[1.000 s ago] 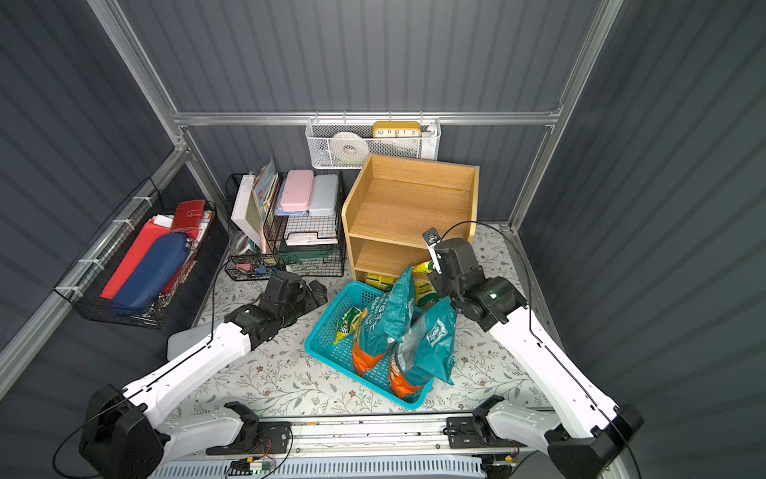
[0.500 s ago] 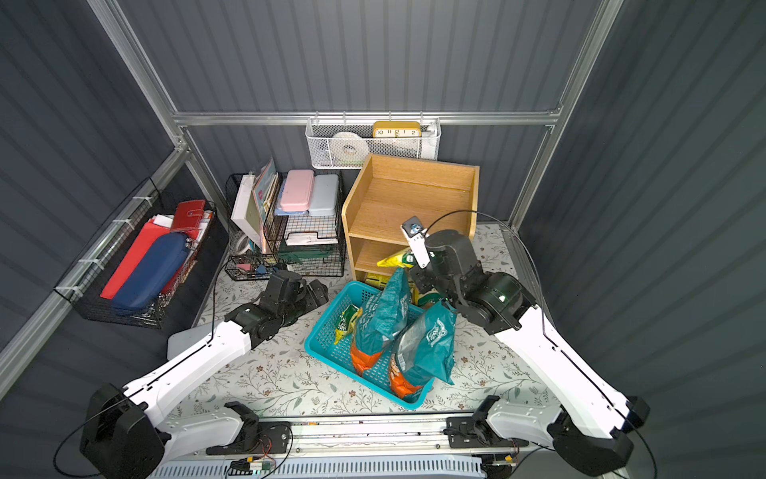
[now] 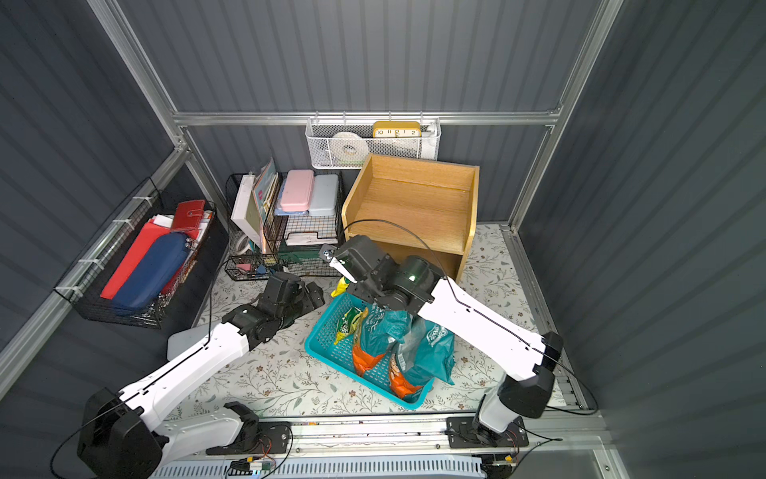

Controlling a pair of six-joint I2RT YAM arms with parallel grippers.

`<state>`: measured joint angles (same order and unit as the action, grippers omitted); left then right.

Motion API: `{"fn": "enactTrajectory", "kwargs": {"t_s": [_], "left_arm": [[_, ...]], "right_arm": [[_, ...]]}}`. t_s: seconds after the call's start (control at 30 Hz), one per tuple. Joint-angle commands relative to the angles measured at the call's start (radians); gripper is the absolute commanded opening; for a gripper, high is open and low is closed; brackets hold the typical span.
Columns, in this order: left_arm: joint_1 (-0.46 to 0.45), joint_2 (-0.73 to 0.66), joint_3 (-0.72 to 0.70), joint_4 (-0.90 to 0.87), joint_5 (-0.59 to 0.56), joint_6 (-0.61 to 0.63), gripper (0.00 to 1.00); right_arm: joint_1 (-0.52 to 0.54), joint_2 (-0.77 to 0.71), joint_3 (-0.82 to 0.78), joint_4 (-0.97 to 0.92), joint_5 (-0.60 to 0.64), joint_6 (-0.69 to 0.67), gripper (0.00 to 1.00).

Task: Take down the fertilizer bag from the shelf
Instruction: Place the fertilizer bag in the storage box.

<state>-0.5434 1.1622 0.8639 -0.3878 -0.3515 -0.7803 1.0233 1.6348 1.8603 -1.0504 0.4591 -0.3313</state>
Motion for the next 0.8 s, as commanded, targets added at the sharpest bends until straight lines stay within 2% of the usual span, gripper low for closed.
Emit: {"fn": "enactTrajectory", "kwargs": {"t_s": [0.0,0.2,0.5,0.77], "left_arm": [[0.006,-0.071,-0.012,-0.062,-0.105,0.027,0.99],[0.021,-0.121,-0.023,-0.063,-0.133,0.027,0.99],[0.026,-0.14,-0.001,-0.082,-0.162,0.017,0.99],[0.028,-0.214,0.002,-0.13,-0.267,-0.028,0.99]], "right_arm": [[0.023,0.037,0.033,-0.057,-0.072,-0.009,0.0],[0.047,0.147,-0.006,-0.021,-0.089,-0.027,0.0],[0.065,0.353,0.031,-0.047,-0.13,-0.059,0.0],[0.07,0.475,0.011,0.02,-0.165,-0.072,0.0]]}}
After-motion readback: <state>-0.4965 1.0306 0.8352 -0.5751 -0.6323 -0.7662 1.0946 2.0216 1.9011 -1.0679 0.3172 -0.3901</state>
